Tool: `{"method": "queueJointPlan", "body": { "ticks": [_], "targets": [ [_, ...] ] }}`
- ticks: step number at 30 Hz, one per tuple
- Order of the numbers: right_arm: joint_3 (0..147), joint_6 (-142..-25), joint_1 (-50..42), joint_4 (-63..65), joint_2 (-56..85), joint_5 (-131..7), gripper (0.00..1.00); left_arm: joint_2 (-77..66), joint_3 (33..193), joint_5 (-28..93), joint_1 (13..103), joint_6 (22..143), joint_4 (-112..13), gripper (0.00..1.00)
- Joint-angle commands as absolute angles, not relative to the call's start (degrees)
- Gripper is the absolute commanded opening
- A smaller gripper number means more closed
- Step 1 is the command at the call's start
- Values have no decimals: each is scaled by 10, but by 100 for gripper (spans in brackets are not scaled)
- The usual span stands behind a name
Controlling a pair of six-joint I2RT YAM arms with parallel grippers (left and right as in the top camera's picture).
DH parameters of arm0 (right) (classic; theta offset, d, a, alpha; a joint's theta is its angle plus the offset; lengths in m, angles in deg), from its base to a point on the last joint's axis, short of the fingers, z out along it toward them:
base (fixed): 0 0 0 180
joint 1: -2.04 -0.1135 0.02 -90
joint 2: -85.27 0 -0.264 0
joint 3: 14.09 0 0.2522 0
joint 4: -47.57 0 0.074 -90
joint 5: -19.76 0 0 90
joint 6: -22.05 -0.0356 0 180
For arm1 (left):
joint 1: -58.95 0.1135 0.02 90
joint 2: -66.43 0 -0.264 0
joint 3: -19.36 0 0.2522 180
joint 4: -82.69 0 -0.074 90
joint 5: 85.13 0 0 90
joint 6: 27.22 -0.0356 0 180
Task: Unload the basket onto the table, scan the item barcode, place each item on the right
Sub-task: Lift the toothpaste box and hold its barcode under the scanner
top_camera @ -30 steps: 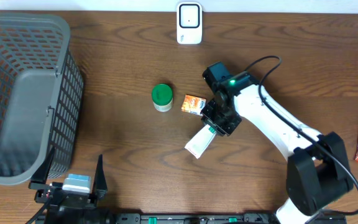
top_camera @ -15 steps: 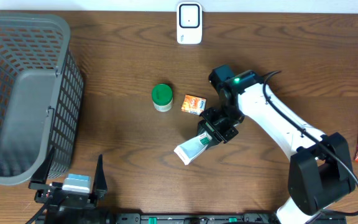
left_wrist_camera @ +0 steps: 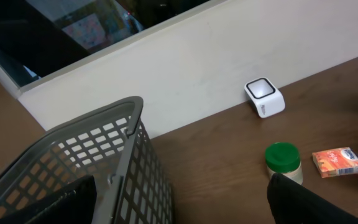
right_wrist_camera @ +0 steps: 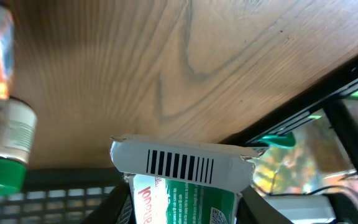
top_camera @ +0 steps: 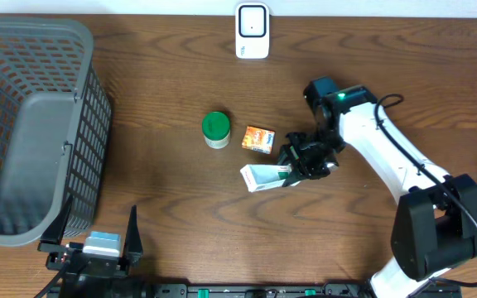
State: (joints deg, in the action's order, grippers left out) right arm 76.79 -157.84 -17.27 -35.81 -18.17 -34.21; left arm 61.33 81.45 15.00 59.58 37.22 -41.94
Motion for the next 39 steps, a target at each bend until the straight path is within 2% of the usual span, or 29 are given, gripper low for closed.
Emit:
{"method": "queueJointPlan", "body": {
  "ticks": [1, 5, 7, 11, 16, 18, 25, 29, 39],
  "targets": [
    [769, -1614, -159, -361, -175, -343, 13, 618, 812, 147, 594, 369, -422, 87],
    [769, -1602, -158, -355, -175, -361, 11, 618, 812, 147, 594, 369, -422, 87],
    [769, -1551, -158, -328, -175, -365, 3, 618, 811, 147, 594, 369, -422, 87],
    [769, -1402, -158, -204, -175, -372, 1, 618, 808, 147, 594, 369, -422, 87],
    [769, -1296, -160, -6, -175, -374, 8, 618, 795, 147, 594, 369, -422, 87],
    [769, -1282, -160, 80, -175, -380, 8, 618, 792, 147, 594, 369, -421, 87],
    [769, -1283, -160, 292, -192, -484, 3, 618, 791, 147, 594, 369, -401, 87],
    [769, -1287, -160, 469, -244, -538, 3, 618, 791, 147, 595, 369, -384, 87],
    [813, -1459, -155, 802, -446, -667, 4, 618, 791, 147, 595, 369, -343, 87]
  ]
}}
